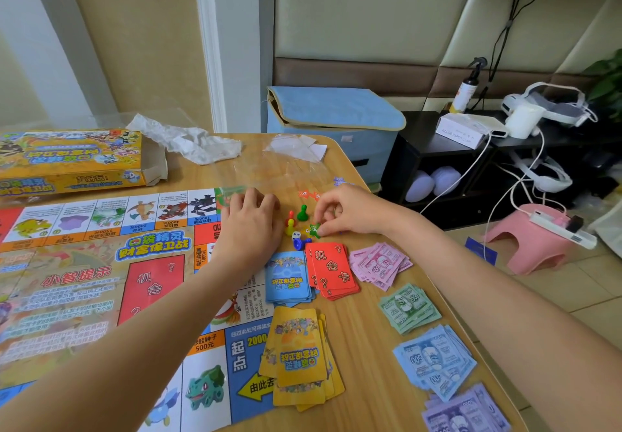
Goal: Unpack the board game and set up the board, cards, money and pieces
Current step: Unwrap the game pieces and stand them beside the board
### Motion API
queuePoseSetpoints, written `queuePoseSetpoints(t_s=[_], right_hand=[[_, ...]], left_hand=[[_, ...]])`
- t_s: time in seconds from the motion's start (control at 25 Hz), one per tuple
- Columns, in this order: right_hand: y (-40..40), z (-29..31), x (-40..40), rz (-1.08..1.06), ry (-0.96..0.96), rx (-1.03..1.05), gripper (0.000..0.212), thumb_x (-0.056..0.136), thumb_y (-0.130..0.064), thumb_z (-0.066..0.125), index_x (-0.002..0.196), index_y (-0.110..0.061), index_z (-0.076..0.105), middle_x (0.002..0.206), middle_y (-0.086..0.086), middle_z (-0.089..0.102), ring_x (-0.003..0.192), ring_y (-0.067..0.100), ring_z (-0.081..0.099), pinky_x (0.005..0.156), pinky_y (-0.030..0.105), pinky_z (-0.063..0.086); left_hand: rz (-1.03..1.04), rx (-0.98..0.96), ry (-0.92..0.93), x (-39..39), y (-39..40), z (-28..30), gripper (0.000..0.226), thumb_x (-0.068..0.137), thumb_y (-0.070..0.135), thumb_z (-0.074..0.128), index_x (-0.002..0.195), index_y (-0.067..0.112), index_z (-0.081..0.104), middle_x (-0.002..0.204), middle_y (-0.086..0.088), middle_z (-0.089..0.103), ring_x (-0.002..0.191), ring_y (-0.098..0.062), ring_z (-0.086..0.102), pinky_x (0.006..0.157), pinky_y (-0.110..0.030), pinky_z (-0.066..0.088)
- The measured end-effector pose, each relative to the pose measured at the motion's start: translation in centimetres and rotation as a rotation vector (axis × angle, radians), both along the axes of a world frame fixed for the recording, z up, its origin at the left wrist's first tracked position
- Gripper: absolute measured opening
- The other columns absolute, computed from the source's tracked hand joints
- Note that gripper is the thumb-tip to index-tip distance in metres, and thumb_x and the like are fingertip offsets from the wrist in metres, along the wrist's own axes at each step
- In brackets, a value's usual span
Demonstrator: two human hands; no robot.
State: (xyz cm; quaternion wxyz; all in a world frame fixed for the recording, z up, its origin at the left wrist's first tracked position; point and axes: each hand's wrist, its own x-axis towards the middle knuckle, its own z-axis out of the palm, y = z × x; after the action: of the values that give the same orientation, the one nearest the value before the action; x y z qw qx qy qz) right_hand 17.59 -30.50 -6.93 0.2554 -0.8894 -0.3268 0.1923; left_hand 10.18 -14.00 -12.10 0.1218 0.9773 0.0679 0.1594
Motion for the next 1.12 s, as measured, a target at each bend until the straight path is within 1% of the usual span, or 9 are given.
queuePoseSetpoints(t_s=[0.08, 0.2, 0.32, 0.44, 0.56, 0.64, 0.72, 0.88, 1.12], right_hand=[[-0.5, 0.5, 0.3, -0.072, 0.078, 0.113, 0.007, 0.079, -0.013, 0.073, 0.077, -0.017, 0.067, 0.067, -0.002, 0.055, 0.055, 0.002, 0.043, 0.055, 0.016, 0.036], [-2.3, 1.5, 1.6, -0.325, 0.181, 0.314, 0.003, 0.082, -0.012, 0.07, 0.081, -0.011, 0.067, 0.071, 0.005, 0.052, 0.054, 0.008, 0.036, 0.046, 0.016, 0.031], [-4.3, 1.6, 2.8, -0.477, 0.206, 0.158, 0.007, 0.082, -0.009, 0.069, 0.085, -0.003, 0.067, 0.065, 0.006, 0.045, 0.051, 0.009, 0.03, 0.042, 0.017, 0.027], [-5.1, 1.2, 2.4, -0.46, 0.198, -0.077, 0.004, 0.081, -0.01, 0.07, 0.08, -0.007, 0.068, 0.067, 0.004, 0.048, 0.053, 0.01, 0.034, 0.045, 0.02, 0.028], [-4.9, 1.2, 2.1, -0.419, 0.071, -0.106, 0.008, 0.08, -0.013, 0.072, 0.073, -0.015, 0.068, 0.067, -0.003, 0.053, 0.059, 0.008, 0.04, 0.05, 0.02, 0.032], [-4.2, 1.3, 2.1, -0.33, -0.104, -0.086, 0.003, 0.083, -0.015, 0.068, 0.082, -0.018, 0.071, 0.066, -0.01, 0.05, 0.061, 0.004, 0.043, 0.056, 0.019, 0.034], [-3.5, 1.2, 2.1, -0.165, -0.219, -0.111, 0.014, 0.087, -0.015, 0.063, 0.096, -0.022, 0.071, 0.072, -0.011, 0.049, 0.064, 0.002, 0.044, 0.06, 0.018, 0.034], [-3.2, 0.3, 2.3, -0.052, -0.216, -0.173, 0.03, 0.086, -0.015, 0.064, 0.115, -0.025, 0.063, 0.095, -0.005, 0.044, 0.067, -0.002, 0.038, 0.061, 0.012, 0.03], [-4.8, 0.4, 2.4, -0.219, -0.162, -0.096, 0.013, 0.075, -0.025, 0.077, 0.083, -0.022, 0.067, 0.082, -0.007, 0.052, 0.058, 0.001, 0.041, 0.056, 0.016, 0.031]], left_hand=[[-0.003, -0.005, 0.003, -0.1, 0.0, 0.0, 0.035, 0.097, 0.035, 0.037, 0.119, 0.013, 0.051, 0.117, -0.009, 0.046, 0.11, -0.029, 0.039, 0.092, -0.037, 0.029], [-0.006, 0.005, 0.017, -0.1, 0.1, 0.1, 0.036, 0.097, 0.037, 0.035, 0.12, 0.014, 0.05, 0.119, -0.009, 0.045, 0.112, -0.028, 0.039, 0.094, -0.037, 0.029], [-0.006, -0.003, 0.014, -0.1, 0.1, 0.1, 0.035, 0.097, 0.036, 0.036, 0.12, 0.013, 0.05, 0.119, -0.009, 0.045, 0.112, -0.028, 0.039, 0.094, -0.037, 0.029], [-0.002, 0.006, 0.011, 0.0, 0.1, 0.0, 0.035, 0.097, 0.036, 0.036, 0.119, 0.013, 0.05, 0.118, -0.009, 0.046, 0.111, -0.028, 0.039, 0.093, -0.037, 0.03], [-0.005, 0.009, 0.012, -0.1, 0.0, 0.1, 0.034, 0.097, 0.036, 0.036, 0.119, 0.013, 0.05, 0.118, -0.008, 0.045, 0.11, -0.028, 0.039, 0.093, -0.036, 0.03], [-0.003, 0.014, 0.019, -0.1, 0.1, 0.1, 0.034, 0.097, 0.036, 0.036, 0.12, 0.014, 0.049, 0.119, -0.008, 0.044, 0.111, -0.027, 0.038, 0.094, -0.036, 0.03], [-0.004, 0.015, 0.023, -0.1, 0.1, 0.1, 0.034, 0.097, 0.036, 0.036, 0.12, 0.014, 0.049, 0.12, -0.008, 0.044, 0.112, -0.027, 0.038, 0.094, -0.036, 0.029], [-0.011, 0.015, 0.016, -0.1, 0.1, 0.1, 0.035, 0.097, 0.037, 0.036, 0.119, 0.014, 0.05, 0.12, -0.008, 0.045, 0.111, -0.027, 0.039, 0.094, -0.036, 0.03], [-0.005, 0.022, 0.016, 0.0, 0.2, 0.0, 0.035, 0.097, 0.037, 0.035, 0.119, 0.014, 0.049, 0.12, -0.007, 0.045, 0.112, -0.027, 0.038, 0.094, -0.036, 0.029]])
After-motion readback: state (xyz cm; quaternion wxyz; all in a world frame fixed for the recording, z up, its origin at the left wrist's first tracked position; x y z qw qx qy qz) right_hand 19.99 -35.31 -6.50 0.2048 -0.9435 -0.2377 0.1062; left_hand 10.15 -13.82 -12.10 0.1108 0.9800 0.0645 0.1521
